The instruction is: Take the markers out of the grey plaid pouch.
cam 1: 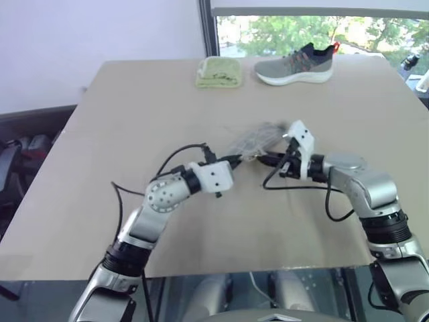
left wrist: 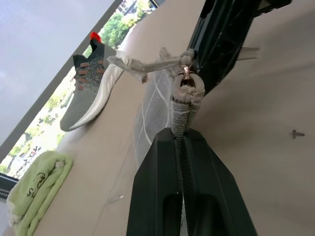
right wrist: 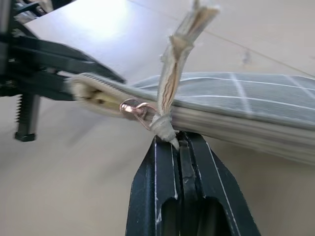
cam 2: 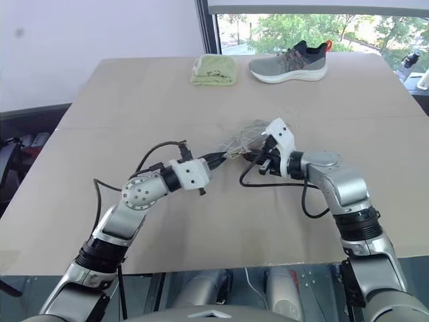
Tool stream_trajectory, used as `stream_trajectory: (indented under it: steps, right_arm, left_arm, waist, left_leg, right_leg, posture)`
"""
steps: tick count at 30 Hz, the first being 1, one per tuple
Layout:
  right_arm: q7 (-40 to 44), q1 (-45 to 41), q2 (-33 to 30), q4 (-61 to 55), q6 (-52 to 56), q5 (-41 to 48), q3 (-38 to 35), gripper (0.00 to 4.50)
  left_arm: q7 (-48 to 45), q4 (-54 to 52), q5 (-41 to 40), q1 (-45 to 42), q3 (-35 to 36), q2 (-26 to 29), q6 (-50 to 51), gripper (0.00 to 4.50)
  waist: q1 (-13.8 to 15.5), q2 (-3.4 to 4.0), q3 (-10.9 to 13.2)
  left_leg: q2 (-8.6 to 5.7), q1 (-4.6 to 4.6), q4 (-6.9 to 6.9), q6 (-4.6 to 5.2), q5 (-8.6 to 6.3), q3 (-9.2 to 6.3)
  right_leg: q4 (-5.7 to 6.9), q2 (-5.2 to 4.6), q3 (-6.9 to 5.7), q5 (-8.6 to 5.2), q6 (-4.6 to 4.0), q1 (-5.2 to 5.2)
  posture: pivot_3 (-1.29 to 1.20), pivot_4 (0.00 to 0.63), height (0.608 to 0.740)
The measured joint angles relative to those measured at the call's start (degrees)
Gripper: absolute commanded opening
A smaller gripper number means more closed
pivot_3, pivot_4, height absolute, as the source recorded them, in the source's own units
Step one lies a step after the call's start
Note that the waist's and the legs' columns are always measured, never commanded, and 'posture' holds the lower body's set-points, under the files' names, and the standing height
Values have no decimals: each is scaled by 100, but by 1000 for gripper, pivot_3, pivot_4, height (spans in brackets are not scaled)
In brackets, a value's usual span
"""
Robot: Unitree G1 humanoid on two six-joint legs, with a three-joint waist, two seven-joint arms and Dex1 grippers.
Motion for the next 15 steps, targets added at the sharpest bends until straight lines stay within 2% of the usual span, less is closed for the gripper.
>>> stream_trajectory:
  steps: [8, 15]
  right_arm:
    - [-92, -108, -474, 566, -273, -155, -298, 34]
    - [-351, -303, -576, 1180, -551, -401, -461, 34]
  left_arm:
    - [-110, -192, -82, -29, -27, 0, 113, 0]
    - [-125, -207, -89, -44, -45, -5, 138, 0]
  waist:
    - [-2, 0, 0]
    - [6, 0, 0]
  left_leg:
    - [0, 0, 0, 0, 0, 2]
    - [0, 0, 0, 0, 0, 3]
  right_leg:
    - [-1, -1, 2, 0, 0, 0]
    - [0, -1, 2, 0, 0, 0]
  posture:
    - [0, 150, 740]
    - [0, 150, 740]
